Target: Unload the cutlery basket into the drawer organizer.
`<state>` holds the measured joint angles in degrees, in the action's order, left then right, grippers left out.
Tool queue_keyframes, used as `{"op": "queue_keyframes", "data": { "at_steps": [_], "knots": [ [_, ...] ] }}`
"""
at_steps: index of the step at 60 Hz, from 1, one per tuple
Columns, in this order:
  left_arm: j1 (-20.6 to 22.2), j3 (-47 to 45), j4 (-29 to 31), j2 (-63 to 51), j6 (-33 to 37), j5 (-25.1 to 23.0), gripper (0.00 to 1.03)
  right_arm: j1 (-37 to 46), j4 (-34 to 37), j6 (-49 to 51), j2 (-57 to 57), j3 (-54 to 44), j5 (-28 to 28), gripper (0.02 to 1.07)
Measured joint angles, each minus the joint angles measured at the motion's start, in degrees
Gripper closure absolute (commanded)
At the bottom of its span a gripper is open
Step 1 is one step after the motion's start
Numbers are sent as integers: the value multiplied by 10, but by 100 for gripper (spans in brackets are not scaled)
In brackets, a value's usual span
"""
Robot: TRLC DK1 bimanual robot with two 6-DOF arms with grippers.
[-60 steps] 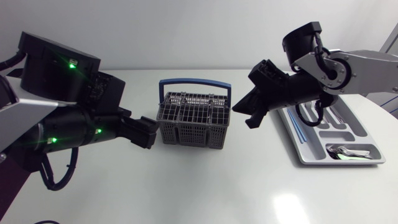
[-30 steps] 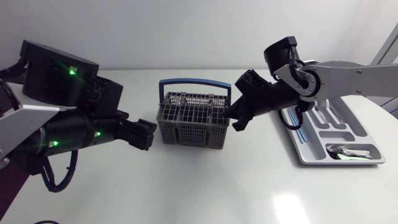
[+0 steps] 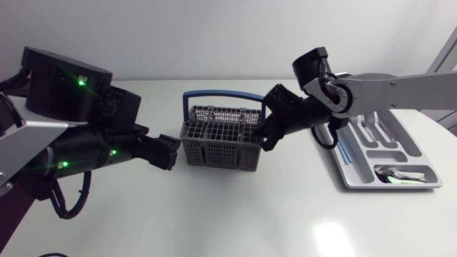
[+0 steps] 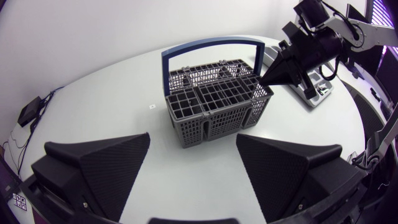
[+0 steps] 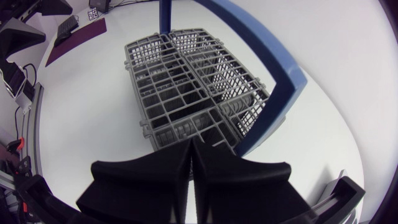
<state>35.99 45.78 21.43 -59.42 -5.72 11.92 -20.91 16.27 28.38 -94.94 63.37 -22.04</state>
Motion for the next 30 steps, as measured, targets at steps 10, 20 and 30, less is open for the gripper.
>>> {"op": "queue_keyframes", "data": {
  "at_steps": [10,20,30],
  "knots": [
    [-2,0,-1,0,0,0,6,0,2,-2,64,-4,-3,101],
    [-13,-3,-2,1,11,0,6,1,1,-6,137,-36,11,101],
    [-26,-13,-3,15,19,0,6,22,-5,-10,198,-82,36,76]
  ]
}}
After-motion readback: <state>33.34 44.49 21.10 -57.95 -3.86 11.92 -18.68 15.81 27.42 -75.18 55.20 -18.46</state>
